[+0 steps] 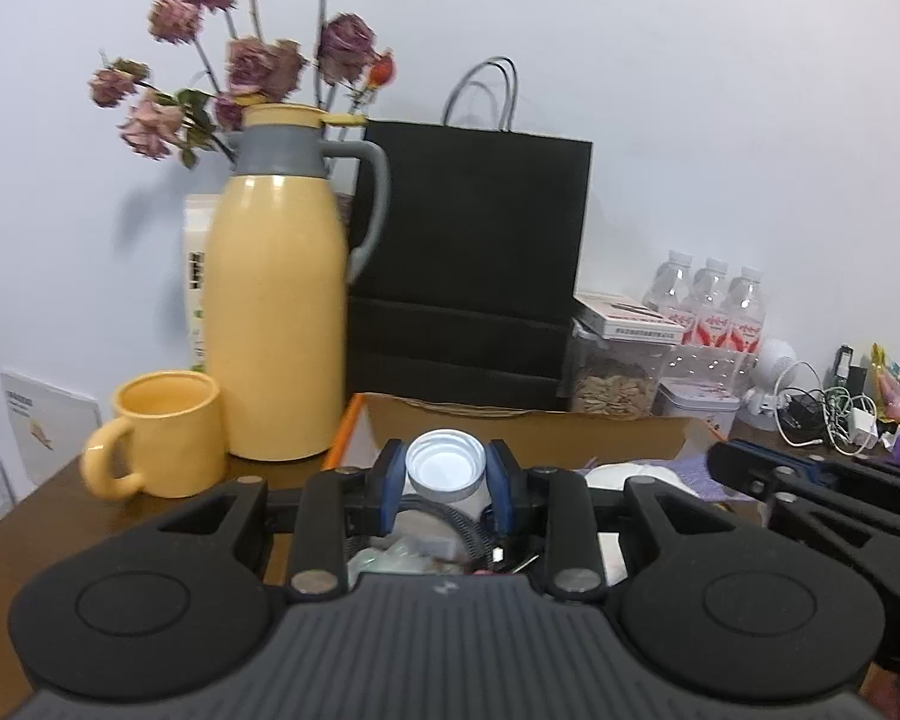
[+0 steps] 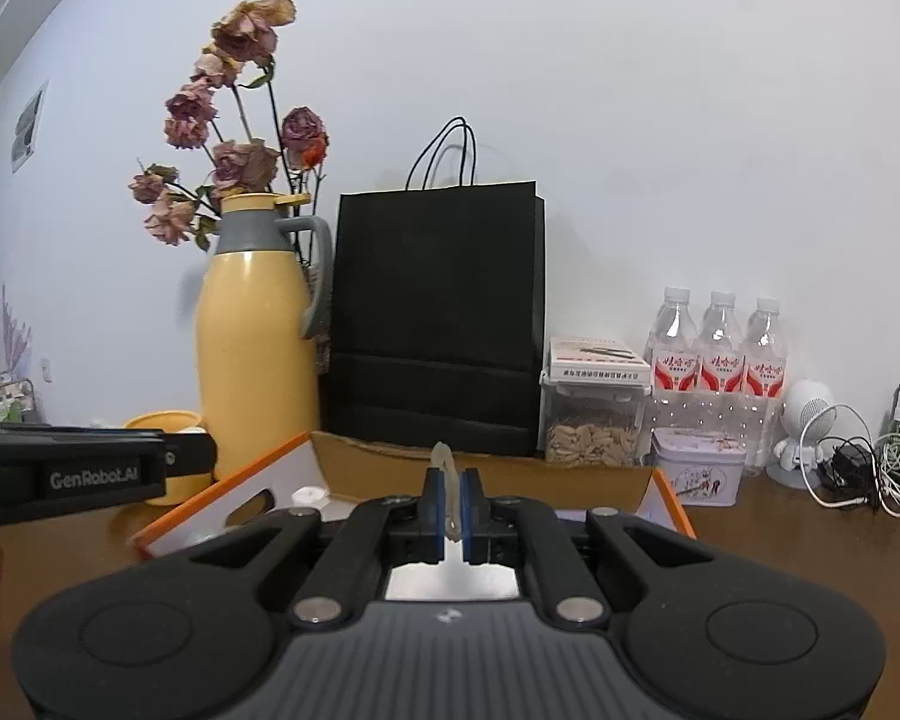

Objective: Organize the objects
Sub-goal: 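Carry both white caps over the box with both grippers, then open both grippers to drop the white caps into the box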

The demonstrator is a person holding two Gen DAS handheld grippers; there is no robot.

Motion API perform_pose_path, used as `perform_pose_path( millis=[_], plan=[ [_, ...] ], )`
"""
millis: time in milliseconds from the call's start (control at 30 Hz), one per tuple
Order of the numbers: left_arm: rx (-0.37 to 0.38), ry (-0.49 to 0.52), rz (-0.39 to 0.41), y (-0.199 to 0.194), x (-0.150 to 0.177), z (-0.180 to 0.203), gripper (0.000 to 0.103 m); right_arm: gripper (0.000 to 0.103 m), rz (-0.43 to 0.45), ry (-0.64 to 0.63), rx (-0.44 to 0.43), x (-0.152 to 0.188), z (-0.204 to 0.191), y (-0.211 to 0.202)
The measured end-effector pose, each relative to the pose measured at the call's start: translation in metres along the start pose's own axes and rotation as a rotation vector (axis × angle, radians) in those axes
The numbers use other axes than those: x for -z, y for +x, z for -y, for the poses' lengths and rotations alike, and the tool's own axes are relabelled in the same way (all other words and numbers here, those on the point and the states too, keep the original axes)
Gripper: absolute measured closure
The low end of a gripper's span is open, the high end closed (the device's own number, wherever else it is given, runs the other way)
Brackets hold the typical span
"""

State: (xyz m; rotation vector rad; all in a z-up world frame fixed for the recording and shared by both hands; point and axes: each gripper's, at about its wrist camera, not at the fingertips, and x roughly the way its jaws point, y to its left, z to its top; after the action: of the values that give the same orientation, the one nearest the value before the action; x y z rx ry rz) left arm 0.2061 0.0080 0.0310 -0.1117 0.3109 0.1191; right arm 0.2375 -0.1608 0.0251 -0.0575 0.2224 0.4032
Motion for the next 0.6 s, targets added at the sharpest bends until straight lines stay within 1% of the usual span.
perform_pose_path(
  millis=[133,400,467,600],
  plan=[
    [0.021,-0.008,-0.007,0.019,-0.006,0.003,0.073,0.099,-0.009,-0.002,0.006,-0.003,0.008,0.021],
    [0.019,0.017,-0.039,0.062,-0.009,0.009,0.073,0.099,-0.067,0.002,0.025,-0.001,0.028,0.067],
    [0.030,0.024,-0.043,0.071,-0.009,0.009,0.073,0.099,-0.078,-0.003,0.028,0.000,0.032,0.075],
    [0.025,0.038,-0.060,0.087,-0.009,0.008,0.073,0.099,-0.103,-0.019,0.036,0.003,0.038,0.092]
  ],
)
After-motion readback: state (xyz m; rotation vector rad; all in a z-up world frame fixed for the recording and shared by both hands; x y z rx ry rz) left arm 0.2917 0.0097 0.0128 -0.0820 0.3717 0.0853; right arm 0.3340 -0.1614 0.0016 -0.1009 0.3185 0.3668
